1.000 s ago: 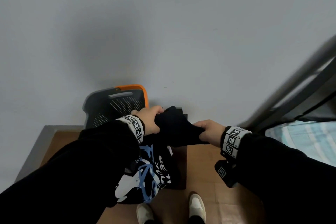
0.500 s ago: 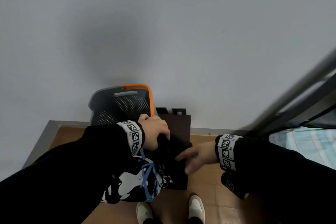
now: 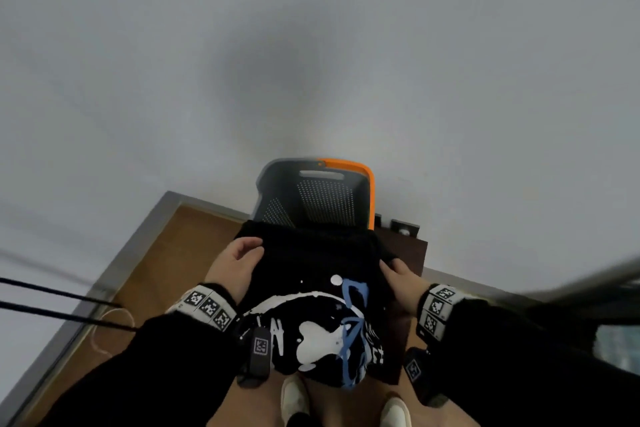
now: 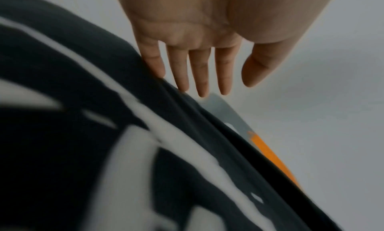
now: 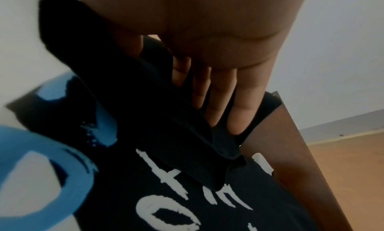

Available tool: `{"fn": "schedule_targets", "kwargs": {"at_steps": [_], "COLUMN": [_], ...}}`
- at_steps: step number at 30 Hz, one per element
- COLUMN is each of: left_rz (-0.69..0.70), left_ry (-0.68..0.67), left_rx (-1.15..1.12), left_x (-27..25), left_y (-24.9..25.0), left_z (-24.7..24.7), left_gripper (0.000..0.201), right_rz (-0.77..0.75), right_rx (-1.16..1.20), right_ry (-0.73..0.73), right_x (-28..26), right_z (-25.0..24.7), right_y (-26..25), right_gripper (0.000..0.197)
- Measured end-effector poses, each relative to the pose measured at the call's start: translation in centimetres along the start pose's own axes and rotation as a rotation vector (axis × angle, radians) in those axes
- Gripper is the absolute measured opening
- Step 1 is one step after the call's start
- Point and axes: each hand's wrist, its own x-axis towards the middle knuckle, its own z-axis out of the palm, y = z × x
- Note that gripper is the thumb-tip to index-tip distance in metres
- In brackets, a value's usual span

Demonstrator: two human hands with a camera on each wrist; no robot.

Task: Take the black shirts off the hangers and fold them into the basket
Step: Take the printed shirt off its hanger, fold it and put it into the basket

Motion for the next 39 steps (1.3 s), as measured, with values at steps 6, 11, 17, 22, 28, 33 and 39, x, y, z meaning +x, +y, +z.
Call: {"fn": "schedule_targets", "kwargs": {"at_steps": [6,11,17,22,28,33,39], "left_rz": [-0.355,-0.705,-0.772,-0.731,-0.701,-0.755,-0.789], "left_ry": [0.002,-0.154,-0.361,-0.393,-0.468,-0.455,-0.421], "left_rx": [-0.034,-0.349,-0.534,-0.739,-0.869,-0.918,-0.836], "left_x": [2.0,2.0,0.9,2.8,2.5,3.9,3.8], "left_y": [-9.9,-14.1,-15.1,-14.1,-12.5,-14.7,-16.8], "left_z": [-4.4,-4.6,-3.6,-3.8,-4.3,-3.5,-3.9], "left_gripper": [0.056,0.074,0.071,0.059,0.042,0.047,0.035], "right_rz": [0.063,0.139,0.028,-0.057,-0.002,0.044,0.044], "right_rx": [0.097,-0.005,-0.053,-0.108,-0.466,-0.731,-0.748], "right_ry": [0.181,0.294,0.478,0.598,0.537,0.536,0.536], "right_x": [1.7,2.5,2.7,2.5,1.1,0.4,0.0], "right_z": [0.5,0.2,0.3,3.2,6.5,8.0,8.6], "right_y": [-2.9,-6.4,-11.5,-13.1,-12.0,-10.9,-10.8], "right_gripper": [0.064,0.071,0.078,0.077,0.076,0.071,0.068]}}
